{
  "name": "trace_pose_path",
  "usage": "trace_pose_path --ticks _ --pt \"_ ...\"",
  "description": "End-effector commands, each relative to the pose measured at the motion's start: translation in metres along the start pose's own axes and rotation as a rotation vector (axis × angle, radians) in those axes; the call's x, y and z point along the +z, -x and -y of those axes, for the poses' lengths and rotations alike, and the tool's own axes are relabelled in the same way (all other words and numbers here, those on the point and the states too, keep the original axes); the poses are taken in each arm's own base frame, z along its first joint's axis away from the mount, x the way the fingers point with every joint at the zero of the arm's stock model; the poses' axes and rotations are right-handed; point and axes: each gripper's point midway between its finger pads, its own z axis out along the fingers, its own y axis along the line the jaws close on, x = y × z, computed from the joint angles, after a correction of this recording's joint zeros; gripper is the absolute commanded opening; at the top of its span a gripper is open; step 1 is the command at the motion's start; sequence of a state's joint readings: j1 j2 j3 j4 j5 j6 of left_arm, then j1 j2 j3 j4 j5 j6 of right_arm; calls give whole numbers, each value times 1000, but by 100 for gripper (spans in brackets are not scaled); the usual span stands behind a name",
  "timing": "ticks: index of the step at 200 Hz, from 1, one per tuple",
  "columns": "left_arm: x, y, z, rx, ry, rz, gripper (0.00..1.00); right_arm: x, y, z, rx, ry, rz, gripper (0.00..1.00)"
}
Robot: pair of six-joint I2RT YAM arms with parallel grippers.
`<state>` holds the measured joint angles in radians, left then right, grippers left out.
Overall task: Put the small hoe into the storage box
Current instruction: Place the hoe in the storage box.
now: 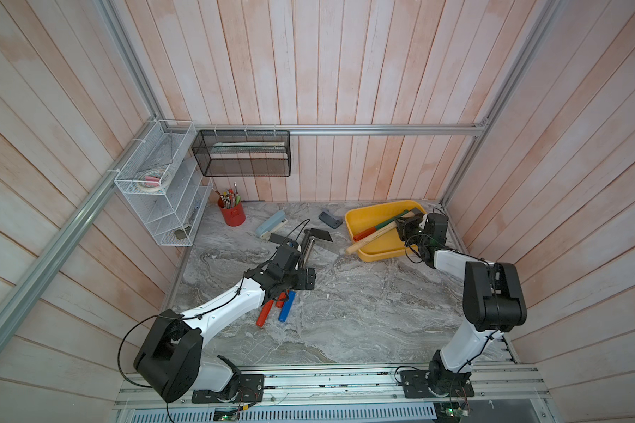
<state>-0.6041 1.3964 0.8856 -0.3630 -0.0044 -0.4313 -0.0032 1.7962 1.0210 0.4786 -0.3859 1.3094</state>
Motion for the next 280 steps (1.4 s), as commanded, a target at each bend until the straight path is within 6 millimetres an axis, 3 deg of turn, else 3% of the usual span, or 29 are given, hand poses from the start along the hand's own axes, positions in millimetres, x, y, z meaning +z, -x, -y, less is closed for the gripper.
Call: trace_pose_path --ticks 1,116,280 --pt "-5 2 -2 -10 2 17 100 3 14 -19 -1 48 29 0" --pt "-8 -2 -5 -7 7 22 100 21 37 -1 55 -3 45 0" --pt "-10 -5 -11 2 29 24 100 49 50 21 79 -51 34 0"
